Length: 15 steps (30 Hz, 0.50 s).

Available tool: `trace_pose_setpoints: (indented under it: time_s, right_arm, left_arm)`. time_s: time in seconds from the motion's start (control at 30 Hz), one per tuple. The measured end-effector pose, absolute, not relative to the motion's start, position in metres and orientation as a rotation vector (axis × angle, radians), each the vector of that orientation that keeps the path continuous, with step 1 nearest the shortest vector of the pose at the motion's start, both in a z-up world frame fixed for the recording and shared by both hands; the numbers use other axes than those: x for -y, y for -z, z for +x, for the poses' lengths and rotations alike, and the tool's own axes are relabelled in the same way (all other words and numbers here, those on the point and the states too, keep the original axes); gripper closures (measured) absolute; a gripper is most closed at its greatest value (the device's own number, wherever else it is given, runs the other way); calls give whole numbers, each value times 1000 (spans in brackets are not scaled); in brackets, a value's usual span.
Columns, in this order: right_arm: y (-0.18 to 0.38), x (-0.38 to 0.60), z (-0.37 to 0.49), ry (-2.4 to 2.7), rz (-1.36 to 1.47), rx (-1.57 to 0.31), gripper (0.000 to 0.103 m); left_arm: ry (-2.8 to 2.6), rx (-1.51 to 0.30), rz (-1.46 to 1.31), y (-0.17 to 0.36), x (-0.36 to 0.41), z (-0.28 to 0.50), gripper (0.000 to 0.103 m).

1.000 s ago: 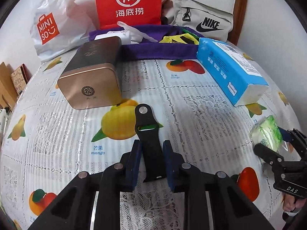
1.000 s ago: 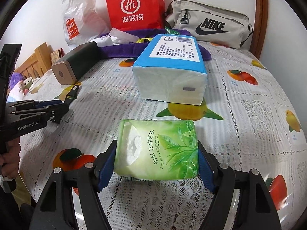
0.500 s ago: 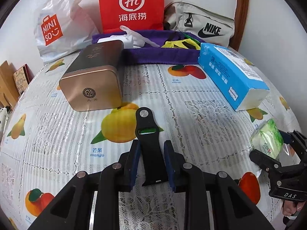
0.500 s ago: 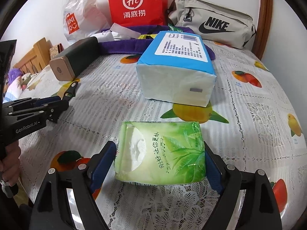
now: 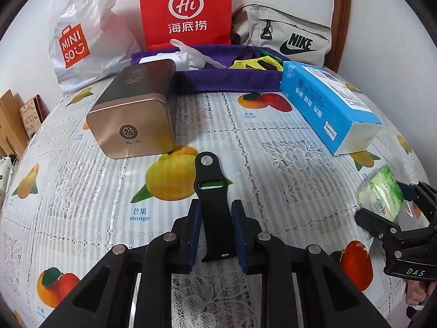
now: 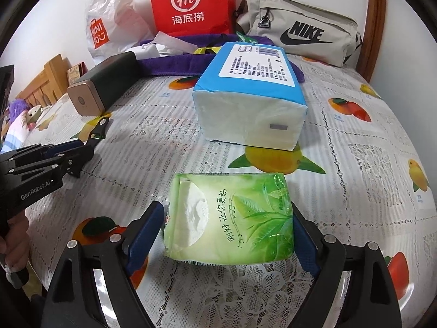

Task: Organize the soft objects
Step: 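Hold the black strap in the left tool and the wipe pack in the right tool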

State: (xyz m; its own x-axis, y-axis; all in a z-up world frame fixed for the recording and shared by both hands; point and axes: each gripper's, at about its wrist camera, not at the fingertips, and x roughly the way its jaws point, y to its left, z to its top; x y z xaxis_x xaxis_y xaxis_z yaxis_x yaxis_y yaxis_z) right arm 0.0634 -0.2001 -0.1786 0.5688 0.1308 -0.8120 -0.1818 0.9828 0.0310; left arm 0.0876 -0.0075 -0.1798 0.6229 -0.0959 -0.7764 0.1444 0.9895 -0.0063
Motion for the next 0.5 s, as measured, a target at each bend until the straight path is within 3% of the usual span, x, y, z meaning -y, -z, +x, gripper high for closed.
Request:
trace_pose_setpoints:
  time_s: [0.5]
  right_arm:
    - [177,205,60,-171,-47,-933,30]
  left_arm:
    - [127,-895,58,178,8,91,82]
